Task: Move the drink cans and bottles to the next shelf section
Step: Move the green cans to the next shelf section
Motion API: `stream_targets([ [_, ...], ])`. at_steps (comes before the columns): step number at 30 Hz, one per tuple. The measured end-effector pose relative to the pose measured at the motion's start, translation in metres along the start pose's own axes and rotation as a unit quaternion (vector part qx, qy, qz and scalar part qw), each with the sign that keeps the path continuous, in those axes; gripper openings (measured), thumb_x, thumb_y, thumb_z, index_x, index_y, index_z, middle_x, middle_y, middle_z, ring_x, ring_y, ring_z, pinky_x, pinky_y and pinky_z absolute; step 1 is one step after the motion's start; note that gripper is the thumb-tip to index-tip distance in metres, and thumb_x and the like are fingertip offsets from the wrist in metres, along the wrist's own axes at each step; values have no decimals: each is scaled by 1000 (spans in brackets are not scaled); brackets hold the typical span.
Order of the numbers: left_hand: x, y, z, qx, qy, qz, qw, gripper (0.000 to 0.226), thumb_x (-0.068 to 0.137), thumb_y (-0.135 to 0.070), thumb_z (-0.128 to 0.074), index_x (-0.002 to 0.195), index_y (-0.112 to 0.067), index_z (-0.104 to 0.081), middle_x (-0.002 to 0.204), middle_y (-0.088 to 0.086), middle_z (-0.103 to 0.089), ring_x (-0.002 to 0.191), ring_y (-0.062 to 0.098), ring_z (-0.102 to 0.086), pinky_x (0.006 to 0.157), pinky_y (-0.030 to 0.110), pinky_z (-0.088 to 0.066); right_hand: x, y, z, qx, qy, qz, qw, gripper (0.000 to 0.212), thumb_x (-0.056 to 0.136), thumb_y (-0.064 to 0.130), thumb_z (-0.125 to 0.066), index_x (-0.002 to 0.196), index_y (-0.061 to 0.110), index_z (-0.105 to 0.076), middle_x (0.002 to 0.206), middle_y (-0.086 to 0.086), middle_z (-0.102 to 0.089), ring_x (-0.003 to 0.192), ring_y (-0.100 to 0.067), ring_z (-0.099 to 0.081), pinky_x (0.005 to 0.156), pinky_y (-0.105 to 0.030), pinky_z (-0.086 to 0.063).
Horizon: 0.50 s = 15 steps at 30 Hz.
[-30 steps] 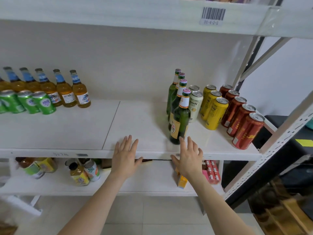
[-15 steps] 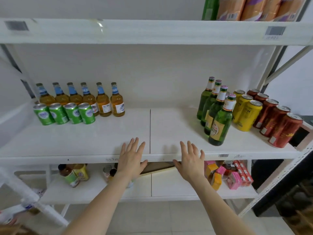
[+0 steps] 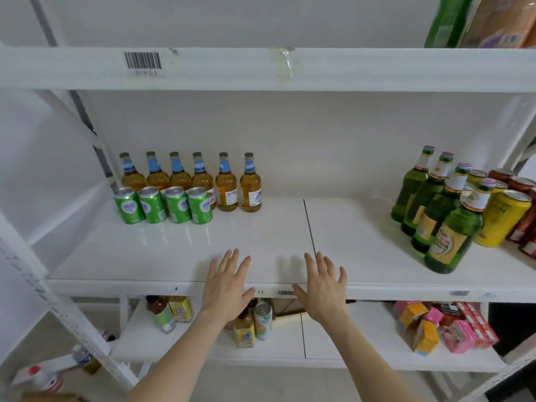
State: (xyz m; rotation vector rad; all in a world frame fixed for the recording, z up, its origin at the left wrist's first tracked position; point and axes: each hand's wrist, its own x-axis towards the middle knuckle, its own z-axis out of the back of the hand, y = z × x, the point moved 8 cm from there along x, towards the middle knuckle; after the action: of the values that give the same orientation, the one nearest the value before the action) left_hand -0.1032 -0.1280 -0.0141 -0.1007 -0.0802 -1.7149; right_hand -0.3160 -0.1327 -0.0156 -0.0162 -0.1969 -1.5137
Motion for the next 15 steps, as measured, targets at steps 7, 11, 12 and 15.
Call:
stream_targets([
  [7,29,70,4,3,-13,-4,1000,73,98,-53,-38,158,-24,-9,167,8,-2,153,24,2,123,47,-2,43,59,-5,-4,-26,-9,1000,77,96,60,-43,156,23,-13,164,-8,-19,150,-25,-16,118,-53,-17],
  [11,33,113,3,0,-12,-6,1000,73,98,-54,-39,158,-24,-9,167,8,-2,153,25,1,124,46,-2,54,105,-14,1,-17,-4,1000,76,96,59,-41,156,23,-12,164,-8,-17,151,-25,-15,118,-53,-15],
  [12,35,124,3,-2,-11,-10,1000,73,98,-54,-39,158,-24,-9,167,8,-3,153,25,1,124,46,-2,58,116,-16,4,-16,-5,1000,76,96,59,-41,156,23,-12,164,-8,-17,151,-26,-15,118,-54,-15],
  [15,44,162,4,0,-12,-27,1000,73,98,-53,-40,158,-24,-10,167,8,-3,153,25,0,123,45,-3,70,147,-17,6,-26,-23,999,76,96,60,-41,156,23,-13,164,-7,-18,151,-26,-16,118,-53,-16],
])
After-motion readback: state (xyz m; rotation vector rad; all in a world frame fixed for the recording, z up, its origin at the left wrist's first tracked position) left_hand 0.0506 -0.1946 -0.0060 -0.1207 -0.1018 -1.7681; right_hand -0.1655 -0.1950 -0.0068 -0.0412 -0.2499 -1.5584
